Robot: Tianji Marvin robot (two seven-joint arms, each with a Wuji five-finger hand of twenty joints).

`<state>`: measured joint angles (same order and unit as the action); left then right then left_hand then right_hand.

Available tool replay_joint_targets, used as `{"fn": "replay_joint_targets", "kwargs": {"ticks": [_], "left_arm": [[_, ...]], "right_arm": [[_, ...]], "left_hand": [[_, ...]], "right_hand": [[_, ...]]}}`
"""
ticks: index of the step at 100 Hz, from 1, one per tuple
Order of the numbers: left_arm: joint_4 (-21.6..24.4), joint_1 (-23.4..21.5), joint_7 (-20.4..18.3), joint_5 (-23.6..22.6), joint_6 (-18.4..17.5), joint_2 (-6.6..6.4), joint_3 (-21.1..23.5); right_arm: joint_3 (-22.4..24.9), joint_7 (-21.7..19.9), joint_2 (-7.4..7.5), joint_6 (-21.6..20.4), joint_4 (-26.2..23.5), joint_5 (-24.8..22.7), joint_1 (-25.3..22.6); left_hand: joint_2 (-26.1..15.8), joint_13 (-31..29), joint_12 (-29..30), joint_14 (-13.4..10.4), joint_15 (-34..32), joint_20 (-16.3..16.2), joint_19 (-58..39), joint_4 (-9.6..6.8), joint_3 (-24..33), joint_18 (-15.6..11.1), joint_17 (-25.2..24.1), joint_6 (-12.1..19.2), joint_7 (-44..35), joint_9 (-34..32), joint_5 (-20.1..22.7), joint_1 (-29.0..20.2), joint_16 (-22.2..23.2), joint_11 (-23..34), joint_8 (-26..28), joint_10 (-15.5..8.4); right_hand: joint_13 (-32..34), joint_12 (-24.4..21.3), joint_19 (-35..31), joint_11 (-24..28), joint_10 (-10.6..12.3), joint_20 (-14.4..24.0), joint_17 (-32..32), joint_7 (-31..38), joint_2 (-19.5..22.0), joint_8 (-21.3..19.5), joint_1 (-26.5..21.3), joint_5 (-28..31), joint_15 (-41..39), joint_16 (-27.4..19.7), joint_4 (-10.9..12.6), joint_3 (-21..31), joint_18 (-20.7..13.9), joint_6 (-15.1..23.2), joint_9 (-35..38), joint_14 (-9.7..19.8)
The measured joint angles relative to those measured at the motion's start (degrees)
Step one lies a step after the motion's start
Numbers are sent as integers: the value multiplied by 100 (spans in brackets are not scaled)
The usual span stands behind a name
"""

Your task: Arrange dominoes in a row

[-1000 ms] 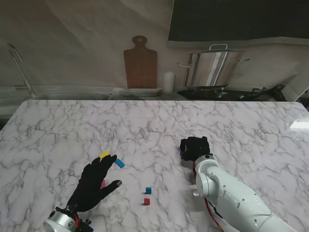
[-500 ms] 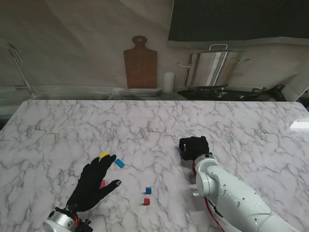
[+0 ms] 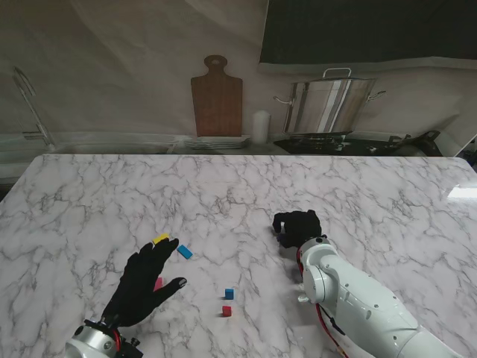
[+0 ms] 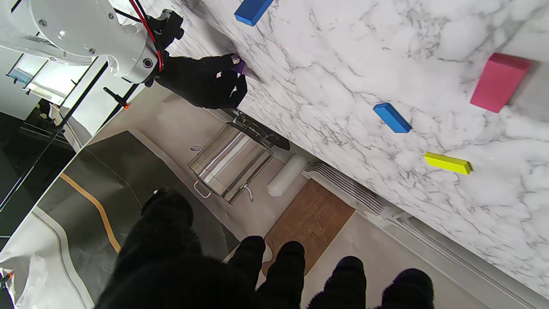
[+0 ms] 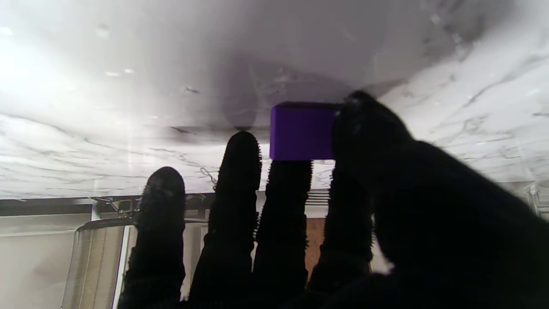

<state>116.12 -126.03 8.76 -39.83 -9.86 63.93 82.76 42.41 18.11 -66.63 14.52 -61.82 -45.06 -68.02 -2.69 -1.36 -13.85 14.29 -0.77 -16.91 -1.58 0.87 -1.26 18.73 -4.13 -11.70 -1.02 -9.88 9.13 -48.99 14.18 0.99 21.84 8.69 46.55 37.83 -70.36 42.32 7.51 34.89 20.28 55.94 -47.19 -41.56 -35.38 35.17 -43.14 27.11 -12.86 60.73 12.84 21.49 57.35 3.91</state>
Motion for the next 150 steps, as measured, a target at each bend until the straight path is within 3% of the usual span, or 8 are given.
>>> {"fn": "replay_joint_targets", "kwargs": {"ticks": [23,53,70,87,135,150], "left_arm": [[0,0,0,0,-1,0,0],[-6,1,4,-5,-11,0,8],[-7,1,4,-5,-12,0,8],[-7,1,11,-5,-12,0,8],[-8,-7,17,-6,-10,1,8],[-8,-12,25,-6,-9,2,7]], "right_arm": [[-5,17,9,-37,11,-23,2],[9,22,7,64,3,-62,-23],[12,26,7,110,3,-76,-29],[5,91,-2,102,42,-64,-26],[112,109,-8,97,25,-87,-76],[354,-7,37,103,-325,-105,-303]], "left_hand": [[0,0,0,0,0,-1,0,0,0,0,0,0,0,15,0,0,0,0,0,0],[0,0,0,0,0,-2,0,0,0,0,0,0,0,24,0,0,0,0,0,0],[0,0,0,0,0,-2,0,0,0,0,0,-1,0,24,0,0,0,0,0,0],[0,0,0,0,0,-2,0,0,0,0,0,0,0,25,0,0,0,0,0,0],[0,0,0,0,0,-2,0,0,0,0,0,-1,0,25,0,0,0,0,0,0],[0,0,0,0,0,-2,0,0,0,0,0,-4,0,25,0,0,0,0,0,0]], "right_hand": [[-1,95,-2,127,47,-46,-27,-643,0,617,-26,16,-16,0,0,56,0,-281,-7,3],[-73,231,-2,156,-27,-47,-236,-631,139,1064,308,31,-189,88,0,39,1,-468,-286,83],[-72,291,-2,258,-27,-8,-243,-137,245,1329,353,318,-347,101,0,-41,2,-341,-266,70],[-61,331,-2,267,-29,-6,-242,80,368,1347,349,675,-422,147,0,-130,5,-3,-224,29],[-13,375,-2,267,-58,-5,-292,63,393,1473,337,965,-375,116,0,-329,7,1,-275,-109],[-999,370,-2,269,-144,80,-772,46,377,1634,335,1075,-318,131,-15,-387,-39,2,-1282,-156]]}}
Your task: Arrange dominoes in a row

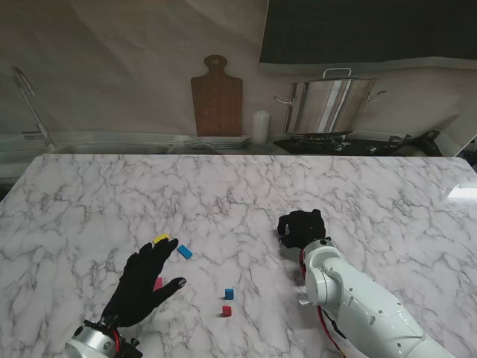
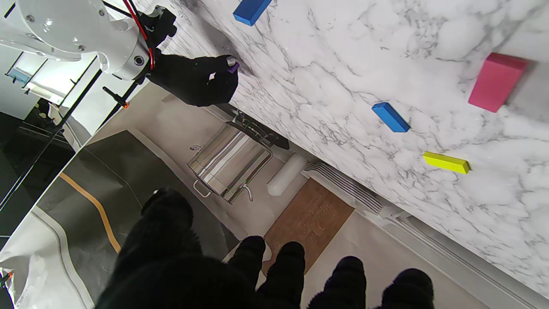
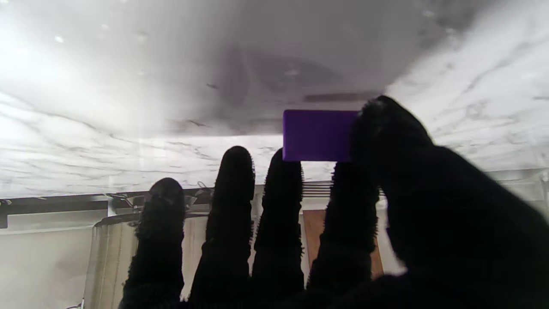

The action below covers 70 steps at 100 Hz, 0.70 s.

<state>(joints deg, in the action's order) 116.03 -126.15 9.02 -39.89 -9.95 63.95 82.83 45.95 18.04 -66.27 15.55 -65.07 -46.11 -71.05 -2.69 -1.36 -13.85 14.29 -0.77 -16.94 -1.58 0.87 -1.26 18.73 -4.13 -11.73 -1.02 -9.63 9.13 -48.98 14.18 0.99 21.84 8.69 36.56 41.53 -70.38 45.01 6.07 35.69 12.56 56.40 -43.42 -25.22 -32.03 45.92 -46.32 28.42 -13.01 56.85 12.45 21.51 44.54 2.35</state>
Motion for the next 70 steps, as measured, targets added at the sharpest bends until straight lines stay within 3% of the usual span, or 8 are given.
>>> {"fn": "replay_joint_targets", "kwargs": {"ticks": [11,27,33,51,70], "left_arm": [[0,-2,2,0,-1,0,-1],[-2,0,2,2,-8,0,-3],[-6,2,1,2,-11,0,-3],[-13,8,1,2,-27,0,-3],[-24,21,1,2,-45,0,-4]], "right_arm": [[68,-56,47,12,-251,-223,-96],[121,-4,54,8,-356,-298,-125],[145,16,54,-2,-384,-299,-136],[288,12,59,-89,-499,-296,-220],[444,-146,78,-183,-688,-208,-340]], "left_hand": [[0,0,0,0,0,0,0,0,0,0,0,-8,0,0,0,0,0,0,0,0],[0,0,0,0,0,0,0,0,0,0,0,-49,0,0,0,0,0,0,0,0],[0,0,0,0,0,0,0,0,0,0,0,-50,0,0,0,0,0,0,0,0],[0,0,0,0,0,0,0,0,0,0,0,-64,0,0,0,0,0,0,0,0],[0,0,-1,0,0,0,0,0,0,0,0,-66,0,0,0,0,0,0,0,0]], "right_hand": [[-528,217,-70,389,117,208,-239,-1,0,70,0,13,-560,258,-1,-34,-159,0,-411,118],[-590,1174,-178,1284,261,363,-266,-1,0,75,0,15,-1488,703,-2,-34,-168,0,-326,122],[-335,1299,-191,1419,274,365,-204,-1,0,75,0,15,-1678,786,-2,-34,-168,0,32,124],[229,1298,-194,1399,410,367,-1,1,0,58,0,-4,-1719,807,-5,-39,-161,126,764,127],[661,730,-195,232,477,367,235,1,65,-315,-42,-138,-946,447,-6,-49,-94,234,1396,129]]}}
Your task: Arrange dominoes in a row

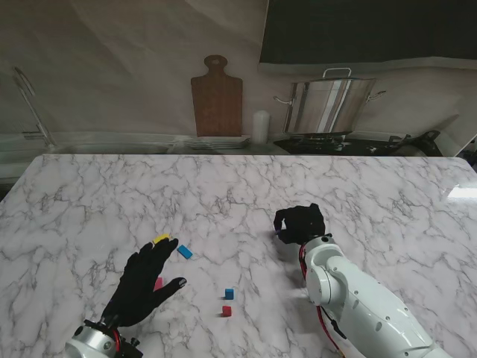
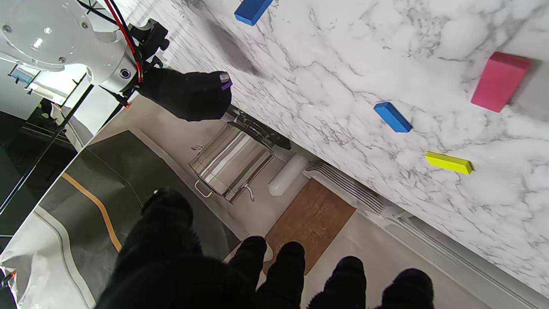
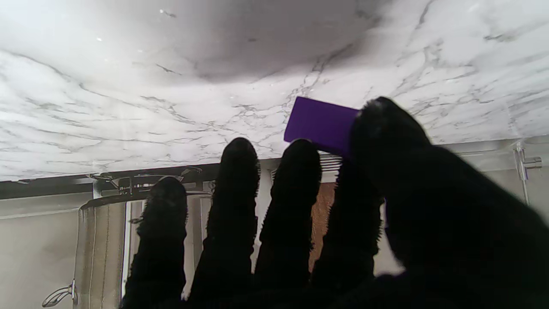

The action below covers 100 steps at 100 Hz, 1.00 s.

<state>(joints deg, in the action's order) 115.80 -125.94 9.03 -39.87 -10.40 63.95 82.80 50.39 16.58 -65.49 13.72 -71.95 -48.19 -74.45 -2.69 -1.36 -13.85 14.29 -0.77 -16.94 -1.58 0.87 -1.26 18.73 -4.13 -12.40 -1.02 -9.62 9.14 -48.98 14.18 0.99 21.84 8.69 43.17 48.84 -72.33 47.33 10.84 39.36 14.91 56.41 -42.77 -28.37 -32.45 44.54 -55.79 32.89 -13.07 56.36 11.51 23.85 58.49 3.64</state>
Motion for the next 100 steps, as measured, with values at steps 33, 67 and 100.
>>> {"fn": "replay_joint_targets", "kwargs": {"ticks": [33,67,100], "left_arm": [[-12,9,6,-1,-6,0,-4],[-16,11,17,1,-9,0,-9],[-39,18,35,3,-28,1,-22]], "right_arm": [[191,-155,-1,-81,-392,307,-237],[294,-325,-63,-29,-667,841,-378],[371,6,-165,83,-906,1078,-635]], "left_hand": [[0,0,0,0,0,0,0,0,0,0,0,0,0,0,0,0,0,0,0,0],[0,0,0,0,0,0,0,0,0,0,0,-1,0,0,0,0,0,0,0,0],[0,0,0,0,0,0,0,0,0,0,0,-1,0,0,0,0,0,0,0,0]], "right_hand": [[609,-1791,12,-1760,-154,-125,263,-118,225,-489,-59,-213,1118,-435,-1,-44,88,45,1158,0],[1282,-3307,22,-2014,-422,-430,681,190,700,-569,-116,-646,2599,-980,-1,17,130,-605,1409,4],[660,-2293,-168,-1391,-633,-293,341,338,740,-345,-120,-649,1929,-633,-1,6,132,-796,625,-135]]}}
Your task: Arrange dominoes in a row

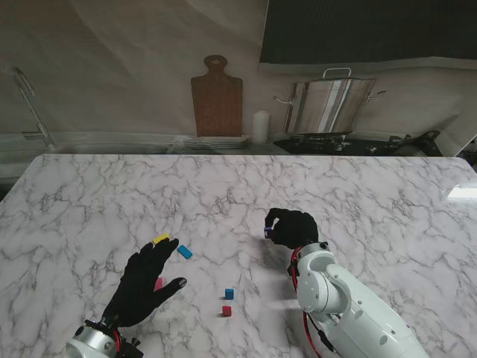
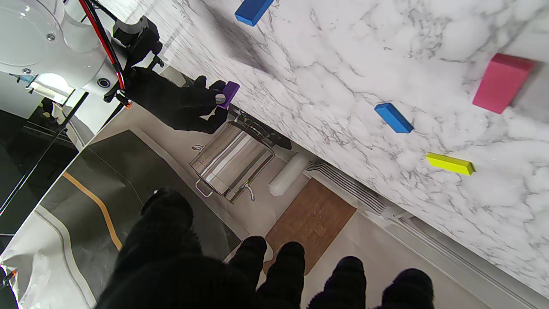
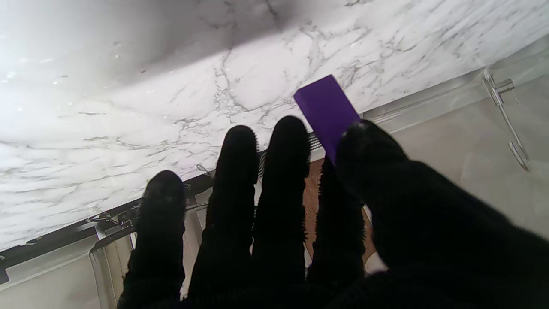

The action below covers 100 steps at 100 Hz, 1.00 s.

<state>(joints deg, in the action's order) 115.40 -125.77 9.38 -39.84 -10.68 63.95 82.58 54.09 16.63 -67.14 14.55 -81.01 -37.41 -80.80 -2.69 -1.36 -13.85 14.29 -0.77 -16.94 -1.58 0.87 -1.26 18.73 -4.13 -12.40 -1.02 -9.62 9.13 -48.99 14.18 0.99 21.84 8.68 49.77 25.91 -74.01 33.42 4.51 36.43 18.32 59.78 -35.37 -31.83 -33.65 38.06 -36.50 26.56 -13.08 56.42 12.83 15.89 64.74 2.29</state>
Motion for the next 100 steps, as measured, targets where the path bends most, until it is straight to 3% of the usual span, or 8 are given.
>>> {"fn": "replay_joint_targets", "kwargs": {"ticks": [7,16,30,69,100], "left_arm": [[-9,5,3,2,-3,0,-10],[-17,11,5,2,-8,0,-20],[-29,20,9,8,-10,0,-40],[-35,12,24,2,-13,1,-36],[-35,-9,29,1,-13,2,-22]], "right_arm": [[17,45,-28,52,-101,108,-85],[8,177,-75,120,-190,206,-169],[-64,491,-167,156,-259,414,-268],[-592,761,-265,124,-368,394,-497],[-854,835,-349,-138,-121,437,-541]], "left_hand": [[0,0,0,0,0,0,0,0,0,0,0,0,0,0,0,0,0,0,0,0],[0,0,0,0,0,0,0,0,0,0,0,0,0,0,0,0,0,0,0,0],[0,0,0,0,0,0,0,0,0,0,0,0,0,0,0,0,0,0,0,0],[0,0,0,0,0,0,0,0,0,0,0,0,0,1,0,0,0,0,0,0],[0,0,0,0,0,0,0,0,0,0,0,0,0,1,0,0,-2,0,0,0]], "right_hand": [[-611,690,-12,352,-20,102,-261,-14,-118,166,0,126,-547,149,0,-3,9,45,-748,-26],[-1021,891,-12,563,-87,149,-448,-14,-186,297,0,195,-707,154,0,-3,6,45,-1207,-64],[-1130,903,-11,620,-92,162,-485,-16,-228,378,0,251,-765,154,0,-3,6,45,-1256,-76],[-1131,903,-11,684,-93,215,-486,-16,-230,388,0,254,-774,154,0,-3,6,45,-1256,-78],[-1131,897,-12,729,-93,217,-486,-19,-289,451,0,316,-775,154,0,2,6,45,-1256,-78]]}}
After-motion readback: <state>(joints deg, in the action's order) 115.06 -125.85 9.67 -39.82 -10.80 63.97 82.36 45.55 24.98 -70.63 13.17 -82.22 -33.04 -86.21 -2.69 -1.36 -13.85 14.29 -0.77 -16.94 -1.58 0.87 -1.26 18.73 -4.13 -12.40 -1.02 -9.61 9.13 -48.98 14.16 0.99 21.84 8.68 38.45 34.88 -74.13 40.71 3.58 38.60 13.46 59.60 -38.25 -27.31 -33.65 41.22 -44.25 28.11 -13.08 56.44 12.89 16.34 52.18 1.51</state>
